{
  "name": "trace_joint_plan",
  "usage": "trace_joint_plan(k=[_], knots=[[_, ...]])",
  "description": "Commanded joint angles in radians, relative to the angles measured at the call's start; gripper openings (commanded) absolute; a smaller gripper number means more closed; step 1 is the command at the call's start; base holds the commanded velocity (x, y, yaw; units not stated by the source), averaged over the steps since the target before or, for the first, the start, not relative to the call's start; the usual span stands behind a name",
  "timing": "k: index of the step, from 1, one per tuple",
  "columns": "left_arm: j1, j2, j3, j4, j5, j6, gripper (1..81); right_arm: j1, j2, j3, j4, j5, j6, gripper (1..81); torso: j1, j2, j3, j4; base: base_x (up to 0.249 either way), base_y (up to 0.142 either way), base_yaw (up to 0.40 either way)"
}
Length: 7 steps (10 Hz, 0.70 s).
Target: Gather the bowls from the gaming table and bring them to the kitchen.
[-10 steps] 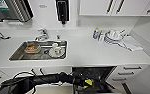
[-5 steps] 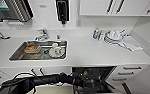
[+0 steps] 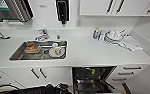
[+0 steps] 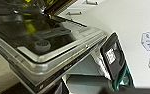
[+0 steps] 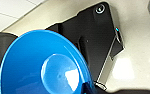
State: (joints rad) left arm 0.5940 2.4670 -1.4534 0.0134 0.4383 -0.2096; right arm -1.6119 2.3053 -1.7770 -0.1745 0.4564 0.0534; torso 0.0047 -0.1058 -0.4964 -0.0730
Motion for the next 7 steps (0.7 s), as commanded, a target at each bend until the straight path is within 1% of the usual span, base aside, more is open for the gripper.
trace_joint_plan(k=[1, 2, 3, 4, 5, 6, 7], knots=[[0.334, -0.198, 0.177, 0.267, -0.045, 0.01, 81.1, 0.144, -0.197, 0.252, 0.0, 0.01, 0.003, 1.0, 0.0, 0.0, 0.0, 0.0, 0.0, 0.0, 0.0], [0.446, -0.201, 0.147, 0.324, -0.094, 0.01, 81.1, 0.198, -0.226, 0.301, 0.009, 0.004, 0.003, 1.0, 0.0, 0.0, 0.0, 0.0, 0.0, 0.0, 0.0], [0.552, -0.203, 0.096, 0.359, -0.156, 0.01, 81.1, 0.267, -0.248, 0.346, 0.01, 0.002, 0.003, 1.0, 0.0, 0.0, 0.0, 0.0, 0.0, 0.0, 0.0], [0.643, -0.195, 0.022, 0.39, -0.265, 0.012, 81.1, 0.341, -0.272, 0.409, 0.032, -0.005, 0.003, 1.0, 0.0, 0.0, 0.0, 0.0, 0.0, 0.0, 0.0], [0.714, -0.183, -0.036, 0.419, -0.314, 0.012, 81.1, 0.421, -0.284, 0.456, 0.058, -0.011, 0.005, 1.0, 0.0, 0.0, 0.0, 0.0, 0.0, 0.0, 0.0], [0.795, -0.164, -0.089, 0.434, -0.337, 0.015, 81.1, 0.494, -0.283, 0.476, 0.082, -0.033, 0.003, 1.0, 0.0, 0.0, 0.0, 0.0, 0.0, 0.0, 0.0], [0.862, -0.116, -0.195, 0.46, -0.395, 0.015, 81.1, 0.563, -0.268, 0.481, 0.116, -0.076, 0.003, 1.0, 0.0, 0.0, 0.0, 0.0, 0.0, 0.0, 0.0]])
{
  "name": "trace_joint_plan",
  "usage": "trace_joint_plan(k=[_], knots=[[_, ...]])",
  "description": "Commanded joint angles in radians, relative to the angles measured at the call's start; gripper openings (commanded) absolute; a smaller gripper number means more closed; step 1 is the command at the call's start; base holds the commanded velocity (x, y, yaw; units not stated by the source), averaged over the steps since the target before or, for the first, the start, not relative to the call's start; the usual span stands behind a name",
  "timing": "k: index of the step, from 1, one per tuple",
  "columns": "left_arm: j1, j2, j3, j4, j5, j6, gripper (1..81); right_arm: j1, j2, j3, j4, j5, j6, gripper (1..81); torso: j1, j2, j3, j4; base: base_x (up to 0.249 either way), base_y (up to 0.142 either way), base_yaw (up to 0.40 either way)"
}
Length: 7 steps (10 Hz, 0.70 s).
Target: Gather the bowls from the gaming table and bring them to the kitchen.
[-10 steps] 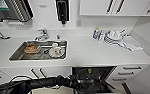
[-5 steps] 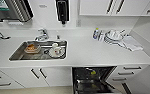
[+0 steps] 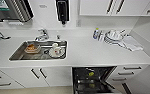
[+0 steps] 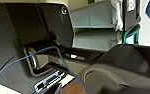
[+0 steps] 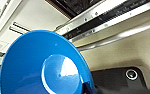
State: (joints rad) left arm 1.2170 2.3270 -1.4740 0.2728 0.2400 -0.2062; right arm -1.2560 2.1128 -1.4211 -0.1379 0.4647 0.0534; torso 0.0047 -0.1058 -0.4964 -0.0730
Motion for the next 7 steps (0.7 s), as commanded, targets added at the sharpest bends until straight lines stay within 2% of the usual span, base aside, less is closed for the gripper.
trace_joint_plan(k=[1, 3, 7], knots=[[0.296, 0.069, -0.273, 0.204, -0.263, 0.013, 81.1, 0.264, -0.054, 0.119, 0.115, -0.121, 0.003, 1.0, 0.0, 0.0, 0.0, 0.0, 0.0, 0.0, 0.0], [0.379, 0.141, -0.416, 0.215, -0.343, 0.014, 81.1, 0.373, -0.018, 0.108, 0.169, -0.187, 0.003, 1.0, 0.0, 0.0, 0.0, 0.0, 0.0, 0.0, 0.0], [0.482, 0.229, -0.528, 0.223, -0.386, 0.014, 81.1, 0.571, 0.049, 0.062, 0.282, -0.277, 0.003, 1.0, 0.0, 0.0, 0.0, 0.0, 0.0, 0.0, 0.0]])
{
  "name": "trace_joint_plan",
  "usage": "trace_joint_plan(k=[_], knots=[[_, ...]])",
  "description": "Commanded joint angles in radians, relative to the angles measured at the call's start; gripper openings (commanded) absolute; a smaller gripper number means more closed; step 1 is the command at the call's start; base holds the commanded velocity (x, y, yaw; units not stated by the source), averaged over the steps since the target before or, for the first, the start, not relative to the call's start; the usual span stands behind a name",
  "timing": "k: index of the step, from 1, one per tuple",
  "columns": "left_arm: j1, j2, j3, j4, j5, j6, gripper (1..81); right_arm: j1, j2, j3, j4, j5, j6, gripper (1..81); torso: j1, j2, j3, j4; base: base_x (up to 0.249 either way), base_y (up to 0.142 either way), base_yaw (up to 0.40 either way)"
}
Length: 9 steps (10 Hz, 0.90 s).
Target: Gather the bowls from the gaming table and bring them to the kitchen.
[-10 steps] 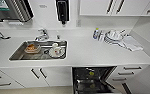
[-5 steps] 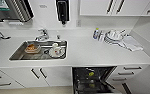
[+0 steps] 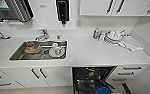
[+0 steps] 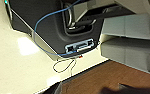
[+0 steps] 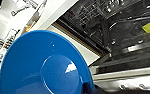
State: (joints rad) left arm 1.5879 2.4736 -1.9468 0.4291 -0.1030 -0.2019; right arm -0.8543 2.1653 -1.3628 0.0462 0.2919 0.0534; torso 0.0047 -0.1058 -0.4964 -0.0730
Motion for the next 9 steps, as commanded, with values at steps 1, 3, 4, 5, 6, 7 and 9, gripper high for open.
trace_joint_plan(k=[1, 3, 4, 5, 6, 7, 9], knots=[[0.139, 0.105, -0.087, 0.062, -0.047, 0.009, 81.1, 0.212, 0.015, -0.016, 0.125, -0.109, 0.003, 1.0, 0.0, 0.0, 0.0, 0.0, 0.0, 0.0, 0.0], [0.174, 0.147, -0.141, 0.054, -0.055, 0.004, 81.1, 0.278, 0.046, -0.047, 0.144, -0.114, 0.005, 1.0, 0.0, 0.0, 0.0, 0.0, 0.0, 0.0, 0.0], [0.195, 0.163, -0.153, 0.059, -0.057, 0.007, 81.1, 0.304, 0.062, -0.079, 0.162, -0.141, 0.005, 1.0, 0.0, 0.0, 0.0, 0.0, 0.0, 0.0, 0.0], [0.211, 0.174, -0.164, 0.06, -0.057, 0.007, 81.1, 0.321, 0.092, -0.135, 0.179, -0.161, 0.005, 1.0, 0.0, 0.0, 0.0, 0.0, 0.0, 0.0, 0.0], [0.223, 0.189, -0.178, 0.065, -0.057, 0.009, 81.1, 0.333, 0.133, -0.193, 0.193, -0.18, 0.005, 1.0, 0.0, 0.0, 0.0, 0.0, 0.0, 0.0, 0.0], [0.226, 0.214, -0.202, 0.066, -0.055, 0.009, 81.1, 0.332, 0.172, -0.232, 0.198, -0.197, 0.005, 1.0, 0.0, 0.0, 0.0, 0.0, 0.0, 0.0, 0.0], [0.229, 0.271, -0.25, 0.063, -0.041, 0.01, 81.1, 0.338, 0.187, -0.281, 0.201, -0.197, 0.005, 81.1, 0.0, 0.0, 0.0, 0.0, 0.0, 0.0, 0.0]])
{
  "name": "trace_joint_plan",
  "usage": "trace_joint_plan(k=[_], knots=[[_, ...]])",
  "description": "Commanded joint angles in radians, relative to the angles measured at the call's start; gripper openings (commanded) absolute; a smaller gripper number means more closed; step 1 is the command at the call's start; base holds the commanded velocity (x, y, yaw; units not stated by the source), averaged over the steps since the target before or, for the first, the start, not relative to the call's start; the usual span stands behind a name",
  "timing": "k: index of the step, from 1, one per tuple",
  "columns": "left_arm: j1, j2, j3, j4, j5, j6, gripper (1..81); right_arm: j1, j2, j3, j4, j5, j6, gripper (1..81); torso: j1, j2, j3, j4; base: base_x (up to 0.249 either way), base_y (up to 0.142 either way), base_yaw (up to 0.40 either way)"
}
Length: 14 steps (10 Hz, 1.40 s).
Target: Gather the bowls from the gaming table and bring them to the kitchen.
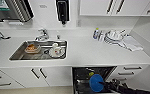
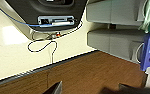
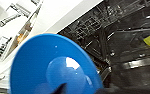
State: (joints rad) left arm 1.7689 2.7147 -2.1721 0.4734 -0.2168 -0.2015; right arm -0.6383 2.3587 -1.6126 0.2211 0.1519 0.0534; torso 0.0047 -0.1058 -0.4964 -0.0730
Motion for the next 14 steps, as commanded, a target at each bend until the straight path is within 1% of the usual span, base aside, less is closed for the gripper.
trace_joint_plan(k=[1, 2, 3, 4, 5, 6, 7, 8, 9, 10, 11, 12, 13, 14], knots=[[0.048, 0.054, -0.052, 0.022, 0.08, 0.011, 81.1, 0.134, -0.013, -0.033, 0.035, -0.068, 0.019, 81.1, 0.0, 0.0, 0.0, 0.0, 0.0, 0.0, 0.0], [0.047, 0.071, -0.072, 0.024, 0.08, 0.011, 81.1, 0.137, -0.043, -0.01, 0.049, -0.087, 0.028, 81.1, 0.0, 0.0, 0.0, 0.0, 0.0, 0.0, 0.0], [0.042, 0.082, -0.089, 0.019, 0.08, 0.01, 81.1, 0.137, -0.091, 0.032, 0.061, -0.089, 0.051, 81.1, 0.0, 0.0, 0.0, 0.0, 0.0, 0.0, 0.0], [0.034, 0.094, -0.12, 0.011, 0.071, 0.004, 81.1, 0.127, -0.138, 0.068, 0.06, -0.124, 0.056, 81.1, 0.0, 0.0, 0.0, 0.0, 0.0, 0.0, 0.0], [0.01, 0.122, -0.184, 0.005, 0.068, -0.004, 81.1, 0.084, -0.196, 0.085, 0.052, -0.245, 0.056, 81.1, 0.0, 0.0, 0.0, 0.0, 0.0, 0.0, 0.0], [-0.002, 0.146, -0.224, -0.016, 0.076, -0.009, 81.1, 0.0, -0.241, 0.089, 0.043, -0.278, 0.052, 81.1, 0.0, 0.0, 0.0, 0.0, 0.0, 0.0, 0.0], [-0.012, 0.176, -0.255, -0.056, 0.076, -0.01, 81.1, -0.086, -0.284, 0.089, 0.029, -0.282, 0.045, 81.1, 0.0, 0.0, 0.0, 0.0, 0.0, 0.0, 0.0], [-0.035, 0.205, -0.298, -0.148, 0.079, -0.01, 81.1, -0.16, -0.301, 0.085, -0.003, -0.287, 0.043, 81.1, 0.0, 0.0, 0.0, 0.0, 0.0, 0.0, 0.0], [-0.051, 0.22, -0.334, -0.2, 0.089, -0.009, 81.1, -0.241, -0.31, 0.085, -0.026, -0.292, 0.043, 81.1, 0.0, 0.0, 0.0, 0.0, 0.0, 0.0, 0.0], [-0.058, 0.223, -0.347, -0.2, 0.093, -0.009, 81.1, -0.315, -0.319, 0.082, -0.052, -0.292, 0.043, 81.1, 0.0, 0.0, 0.0, 0.0, 0.0, 0.0, 0.0], [-0.064, 0.22, -0.347, -0.199, 0.093, -0.007, 81.1, -0.391, -0.321, 0.082, -0.081, -0.292, 0.043, 81.1, 0.064, -0.1, 0.0, 0.0, 0.0, 0.0, 0.0], [-0.07, 0.219, -0.347, -0.197, 0.091, -0.007, 81.1, -0.462, -0.318, 0.074, -0.083, -0.289, 0.042, 81.1, 0.066, -0.103, 0.0, 0.0, 0.0, 0.0, 0.0], [-0.081, 0.217, -0.35, -0.196, 0.093, 0.001, 81.1, -0.511, -0.31, 0.056, -0.092, -0.288, 0.039, 81.1, 0.076, -0.119, 0.0, 0.0, 0.0, 0.0, 0.0], [-0.098, 0.215, -0.354, -0.177, 0.096, 0.013, 81.1, -0.551, -0.304, 0.043, -0.115, -0.284, 0.039, 81.1, 0.094, -0.148, 0.0, 0.0, 0.0, 0.0, 0.0]])
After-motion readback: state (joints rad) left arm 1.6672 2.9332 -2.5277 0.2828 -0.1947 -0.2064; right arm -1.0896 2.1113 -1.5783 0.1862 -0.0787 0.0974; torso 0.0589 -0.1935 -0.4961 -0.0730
